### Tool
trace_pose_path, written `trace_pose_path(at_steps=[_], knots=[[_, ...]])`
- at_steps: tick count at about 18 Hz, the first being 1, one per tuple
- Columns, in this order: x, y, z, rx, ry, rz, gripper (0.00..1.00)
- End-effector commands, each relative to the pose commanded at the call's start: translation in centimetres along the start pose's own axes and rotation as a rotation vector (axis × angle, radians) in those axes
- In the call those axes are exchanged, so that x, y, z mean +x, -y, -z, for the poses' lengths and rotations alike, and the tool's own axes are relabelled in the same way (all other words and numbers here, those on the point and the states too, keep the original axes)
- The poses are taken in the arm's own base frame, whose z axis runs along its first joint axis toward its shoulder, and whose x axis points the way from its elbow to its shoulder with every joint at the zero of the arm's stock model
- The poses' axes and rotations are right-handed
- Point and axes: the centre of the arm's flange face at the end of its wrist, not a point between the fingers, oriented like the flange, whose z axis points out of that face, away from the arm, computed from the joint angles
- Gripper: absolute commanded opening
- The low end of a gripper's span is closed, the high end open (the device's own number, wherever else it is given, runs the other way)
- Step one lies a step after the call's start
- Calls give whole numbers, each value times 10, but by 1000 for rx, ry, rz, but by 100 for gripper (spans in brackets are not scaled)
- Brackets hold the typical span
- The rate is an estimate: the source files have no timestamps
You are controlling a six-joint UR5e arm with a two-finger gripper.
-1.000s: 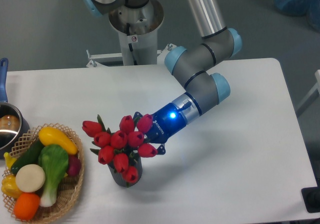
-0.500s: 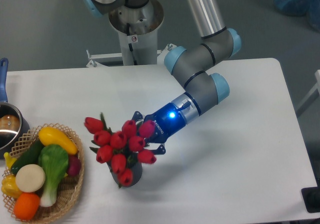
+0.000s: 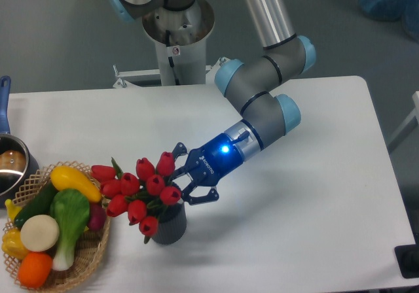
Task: Insert the flowers into the vase
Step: 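Open the gripper to release the tulip bunch in the vase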
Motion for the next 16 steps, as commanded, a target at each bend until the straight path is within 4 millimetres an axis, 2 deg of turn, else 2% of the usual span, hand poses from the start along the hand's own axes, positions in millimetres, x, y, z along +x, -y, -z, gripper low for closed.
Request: trace_pose_path(at_steps=[2, 3, 4, 7, 9, 12, 15, 16], knots=[[0, 1, 0, 0, 0, 0, 63], [0, 2, 1, 0, 2, -1, 75], [1, 2, 2, -1, 3, -1, 81], [1, 4, 2, -1, 4, -4, 94], [1, 4, 2, -1, 4, -4, 99], [0, 6, 9, 1, 15, -9, 100], [4, 26, 25, -52, 53, -56, 100], [4, 39, 40, -138, 99, -92, 100]])
